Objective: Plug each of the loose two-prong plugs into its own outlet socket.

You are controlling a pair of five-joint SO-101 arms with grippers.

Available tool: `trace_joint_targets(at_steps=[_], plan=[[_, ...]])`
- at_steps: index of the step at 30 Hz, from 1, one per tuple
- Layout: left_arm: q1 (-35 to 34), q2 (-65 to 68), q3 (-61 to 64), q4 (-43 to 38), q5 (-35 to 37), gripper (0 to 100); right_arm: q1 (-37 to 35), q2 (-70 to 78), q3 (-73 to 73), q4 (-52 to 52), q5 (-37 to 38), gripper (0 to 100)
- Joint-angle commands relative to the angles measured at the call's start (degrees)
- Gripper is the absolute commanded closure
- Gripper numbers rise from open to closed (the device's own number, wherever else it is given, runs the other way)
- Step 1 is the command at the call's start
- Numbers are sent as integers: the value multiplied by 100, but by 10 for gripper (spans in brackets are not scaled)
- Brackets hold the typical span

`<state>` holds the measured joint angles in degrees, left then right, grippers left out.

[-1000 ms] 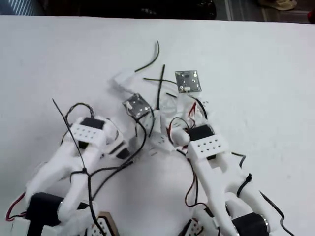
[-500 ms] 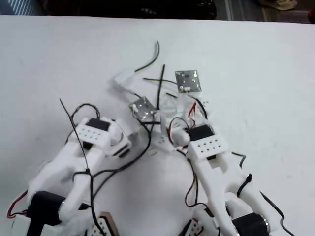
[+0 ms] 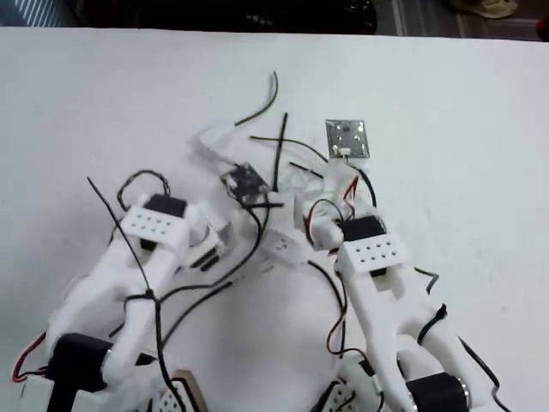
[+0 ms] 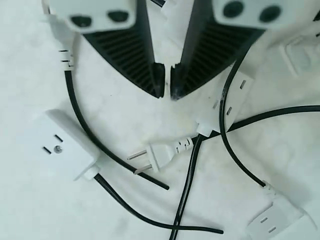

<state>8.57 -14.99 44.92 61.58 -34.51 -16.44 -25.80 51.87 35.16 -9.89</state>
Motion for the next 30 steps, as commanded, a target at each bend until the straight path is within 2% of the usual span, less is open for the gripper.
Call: trace_joint_targets(at_steps=[1,5,9,16,22,26,30], plan=[[-514,-57,-870,413,-26,977,48,-215,-97,-110,-44,974],[-1024,-57,-1793,747,-422,977,48,-215,-97,-110,-44,974],[-1341,4,-2488,580,-457,977,48,-180,-97,-110,-44,974],[-1297,198,-2514,-1055,-457,977,48,-163,-97,-110,-44,974],[-1235,1640,-3165,-2075,-457,977,48,-163,-97,-110,-44,973],[-1244,2721,-4255,-1996,-448,977,31,-163,-88,-110,-44,973],[-1209,3635,-5371,-1591,-448,973,13,-163,-88,-110,-44,973]])
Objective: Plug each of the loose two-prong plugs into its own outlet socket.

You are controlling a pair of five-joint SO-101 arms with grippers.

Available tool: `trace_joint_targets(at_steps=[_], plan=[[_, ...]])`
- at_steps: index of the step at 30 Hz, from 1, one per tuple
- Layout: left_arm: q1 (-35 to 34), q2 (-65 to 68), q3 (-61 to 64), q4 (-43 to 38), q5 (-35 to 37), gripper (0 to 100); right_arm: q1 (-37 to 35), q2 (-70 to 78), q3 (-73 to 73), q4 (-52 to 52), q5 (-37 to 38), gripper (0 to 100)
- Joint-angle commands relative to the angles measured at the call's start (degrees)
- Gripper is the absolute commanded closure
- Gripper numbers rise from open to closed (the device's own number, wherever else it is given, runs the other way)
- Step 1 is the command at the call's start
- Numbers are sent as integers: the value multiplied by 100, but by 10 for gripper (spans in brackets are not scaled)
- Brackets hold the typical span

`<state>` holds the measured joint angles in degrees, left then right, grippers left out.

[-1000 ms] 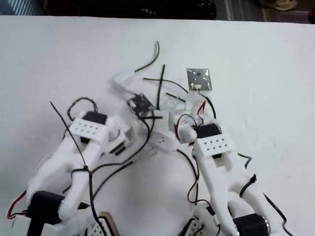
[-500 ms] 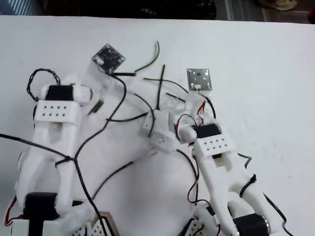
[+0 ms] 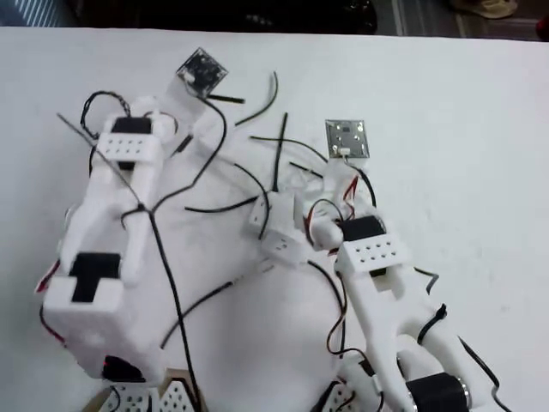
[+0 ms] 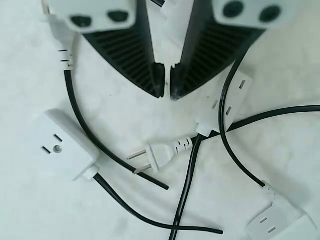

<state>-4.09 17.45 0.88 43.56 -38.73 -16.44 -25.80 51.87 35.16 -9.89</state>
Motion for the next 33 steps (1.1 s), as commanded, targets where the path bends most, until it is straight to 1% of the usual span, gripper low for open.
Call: trace_joint_targets(at_steps=[1,3,4,5,8,10,14,18,21,28,31,33], plan=[[101,602,-1240,343,-26,972,13,-163,-88,-110,-44,973],[145,989,-1749,642,-26,958,13,-163,-88,-110,-44,972],[154,1174,-1996,809,-26,932,13,-163,-88,-110,-44,972],[154,1332,-2224,1002,-26,889,13,-163,-88,-110,-44,972],[127,1675,-2866,1758,44,714,13,-163,-79,-110,-44,971],[101,1745,-3297,2356,325,650,13,-163,-79,-110,-44,971],[101,1754,-4000,3288,413,646,13,-163,-79,-110,-44,971],[101,1754,-4343,3719,457,646,13,-163,-70,-110,-44,971],[110,1736,-4580,4211,466,646,22,-163,-70,-110,-44,971],[127,1736,-5679,5837,466,646,48,-163,-88,-110,-26,971],[92,1666,-5723,5899,598,647,48,-163,-88,-101,9,971],[48,1473,-5486,5899,598,647,48,-163,-88,-84,9,971]])
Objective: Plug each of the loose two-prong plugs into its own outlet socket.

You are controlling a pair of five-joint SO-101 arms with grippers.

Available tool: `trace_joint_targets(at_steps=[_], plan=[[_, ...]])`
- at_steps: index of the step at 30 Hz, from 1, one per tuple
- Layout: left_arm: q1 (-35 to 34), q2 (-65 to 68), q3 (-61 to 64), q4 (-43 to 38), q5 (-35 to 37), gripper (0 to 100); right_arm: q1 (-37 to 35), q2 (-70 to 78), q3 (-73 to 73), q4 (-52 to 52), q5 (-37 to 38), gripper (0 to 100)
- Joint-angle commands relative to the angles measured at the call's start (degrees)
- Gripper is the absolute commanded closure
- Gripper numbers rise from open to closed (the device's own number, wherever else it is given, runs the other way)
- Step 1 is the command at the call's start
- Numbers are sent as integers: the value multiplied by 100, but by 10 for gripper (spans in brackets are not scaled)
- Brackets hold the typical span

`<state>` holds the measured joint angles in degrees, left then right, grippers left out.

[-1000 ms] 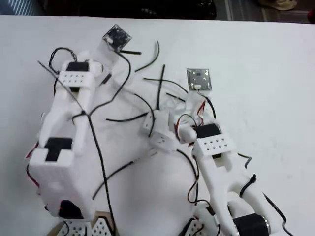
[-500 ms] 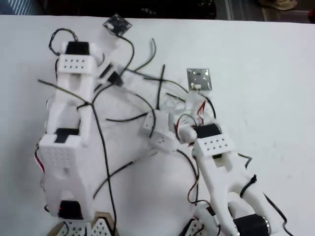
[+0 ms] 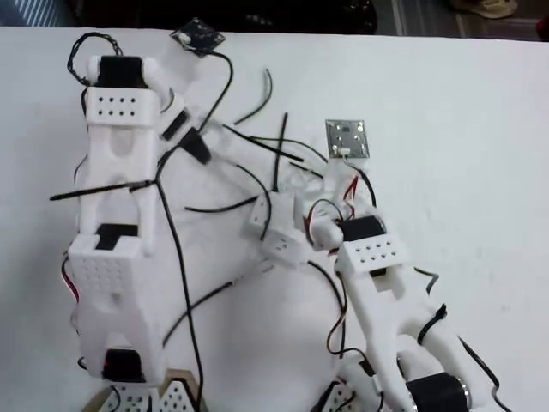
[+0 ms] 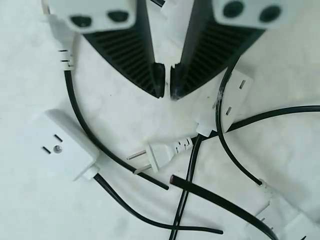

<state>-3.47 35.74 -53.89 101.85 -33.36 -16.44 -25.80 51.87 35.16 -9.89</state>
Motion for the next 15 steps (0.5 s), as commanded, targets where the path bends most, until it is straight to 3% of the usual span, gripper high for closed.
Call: trace_joint_targets(at_steps=[1,10,15], plan=[[-13,-505,167,70,53,647,48,-154,-88,-75,9,971],[-13,-2976,2462,0,88,647,31,-154,-88,-57,290,971],[-277,-4382,4369,-677,501,647,13,-154,-88,-40,325,971]])
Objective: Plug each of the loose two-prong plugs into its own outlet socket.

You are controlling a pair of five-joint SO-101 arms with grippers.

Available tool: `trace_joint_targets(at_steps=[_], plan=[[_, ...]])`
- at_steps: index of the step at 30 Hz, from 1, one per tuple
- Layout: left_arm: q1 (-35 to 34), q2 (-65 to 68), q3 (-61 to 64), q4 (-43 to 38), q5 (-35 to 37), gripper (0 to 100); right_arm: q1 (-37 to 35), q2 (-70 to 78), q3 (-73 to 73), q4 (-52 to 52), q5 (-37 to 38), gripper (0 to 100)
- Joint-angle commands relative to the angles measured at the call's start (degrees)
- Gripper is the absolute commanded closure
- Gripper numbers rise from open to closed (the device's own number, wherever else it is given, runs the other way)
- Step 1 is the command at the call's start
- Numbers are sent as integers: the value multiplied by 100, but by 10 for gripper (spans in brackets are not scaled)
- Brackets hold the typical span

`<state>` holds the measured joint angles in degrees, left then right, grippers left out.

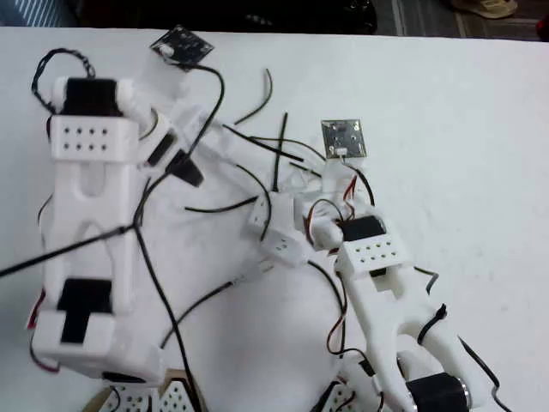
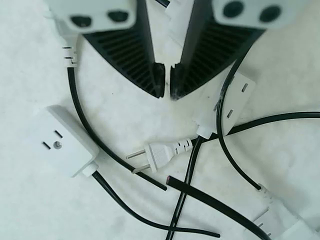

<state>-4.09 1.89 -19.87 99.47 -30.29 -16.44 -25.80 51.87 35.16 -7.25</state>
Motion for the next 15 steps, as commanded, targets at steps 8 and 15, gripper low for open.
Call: trace_joint_targets(at_steps=[8,15], plan=[[-1042,-3020,4220,-2040,387,646,-259,-215,-624,1024,501,971],[-1956,-3776,6057,-2875,387,646,-1191,-163,-1204,2044,2154,971]])
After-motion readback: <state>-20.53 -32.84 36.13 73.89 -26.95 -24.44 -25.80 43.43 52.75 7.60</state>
